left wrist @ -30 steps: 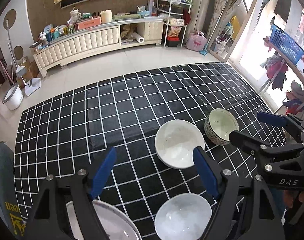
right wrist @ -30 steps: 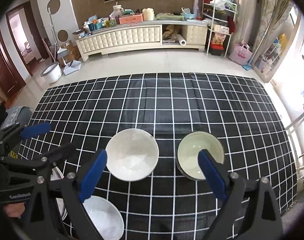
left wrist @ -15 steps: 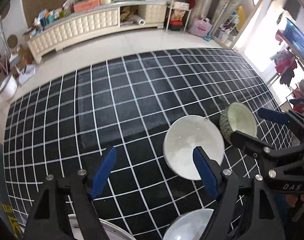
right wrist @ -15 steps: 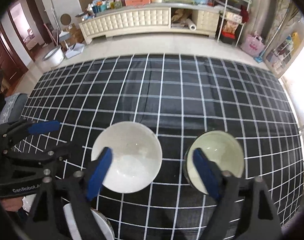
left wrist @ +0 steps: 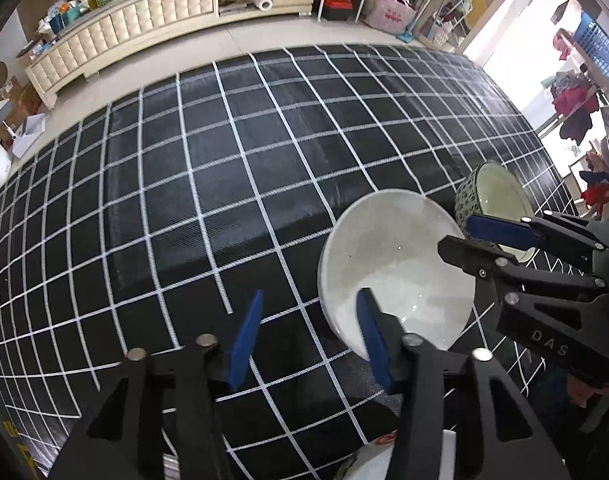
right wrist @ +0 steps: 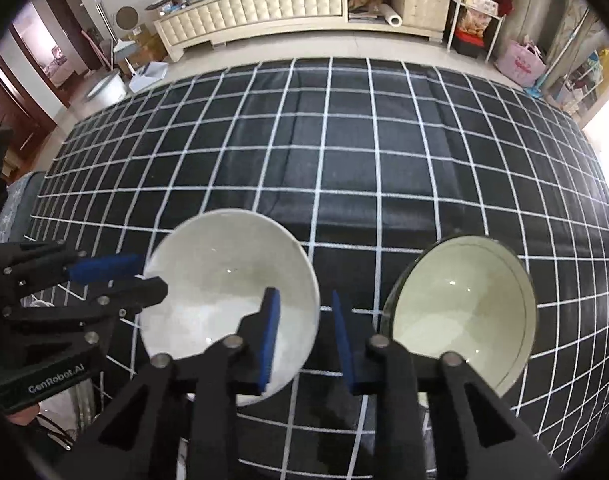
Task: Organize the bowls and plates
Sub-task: 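Lift the cream bowl and carry it over the plain white bowl, then lower the cream bowl into the plain white bowl and open both tools, then move both tools to the green-patterned bowl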
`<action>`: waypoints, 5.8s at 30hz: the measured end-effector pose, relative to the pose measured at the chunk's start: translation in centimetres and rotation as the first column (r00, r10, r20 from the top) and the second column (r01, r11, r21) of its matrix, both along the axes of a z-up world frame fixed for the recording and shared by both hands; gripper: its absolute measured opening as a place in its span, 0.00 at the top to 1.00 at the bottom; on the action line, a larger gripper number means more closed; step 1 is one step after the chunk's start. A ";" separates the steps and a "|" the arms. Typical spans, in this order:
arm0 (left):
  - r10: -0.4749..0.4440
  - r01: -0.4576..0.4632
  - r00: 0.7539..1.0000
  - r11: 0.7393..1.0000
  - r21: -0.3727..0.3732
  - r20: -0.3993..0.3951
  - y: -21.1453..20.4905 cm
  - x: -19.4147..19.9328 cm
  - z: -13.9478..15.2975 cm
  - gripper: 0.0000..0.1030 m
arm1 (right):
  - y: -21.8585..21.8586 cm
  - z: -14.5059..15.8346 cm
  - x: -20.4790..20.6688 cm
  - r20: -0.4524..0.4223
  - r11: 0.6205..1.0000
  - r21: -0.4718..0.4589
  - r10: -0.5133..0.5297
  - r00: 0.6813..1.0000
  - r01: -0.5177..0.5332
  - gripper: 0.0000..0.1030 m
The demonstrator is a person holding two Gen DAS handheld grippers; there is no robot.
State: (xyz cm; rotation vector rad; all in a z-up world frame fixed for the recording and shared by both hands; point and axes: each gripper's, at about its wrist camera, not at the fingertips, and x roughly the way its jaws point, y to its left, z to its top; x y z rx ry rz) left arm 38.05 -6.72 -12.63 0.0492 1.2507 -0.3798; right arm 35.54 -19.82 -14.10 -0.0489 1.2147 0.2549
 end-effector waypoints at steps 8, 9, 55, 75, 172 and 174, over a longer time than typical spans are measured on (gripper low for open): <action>-0.030 0.029 0.999 0.999 -0.022 -0.042 -0.8 0.4 -1.8 0.84 | -0.3 -1.0 -0.4 0.002 0.999 -0.011 -0.046 0.999 0.046 0.90; -0.035 0.034 0.999 0.999 -0.027 -0.041 -1.0 0.4 -1.9 0.89 | -0.4 -1.0 -0.4 0.003 0.998 -0.005 -0.057 0.998 0.057 0.91; 0.032 -0.030 0.997 0.999 -0.016 0.072 1.4 -15.7 4.5 0.92 | 2.9 4.0 -14.5 0.024 0.997 0.047 -0.060 0.998 0.059 0.92; 0.071 -0.071 0.997 0.997 -0.003 0.001 2.7 -18.1 1.4 0.93 | 3.4 1.1 -14.6 -0.068 0.998 0.034 -0.055 0.996 0.058 0.92; -0.087 0.089 0.984 0.996 -0.002 0.157 -13.6 -3.7 10.0 0.34 | -14.9 8.8 -4.4 0.050 0.968 0.050 -0.248 0.967 0.246 0.43; -0.086 0.087 0.987 0.996 0.001 0.135 -13.9 -3.1 9.1 0.34 | -15.1 8.1 -3.7 0.036 0.968 0.053 -0.247 0.968 0.245 0.43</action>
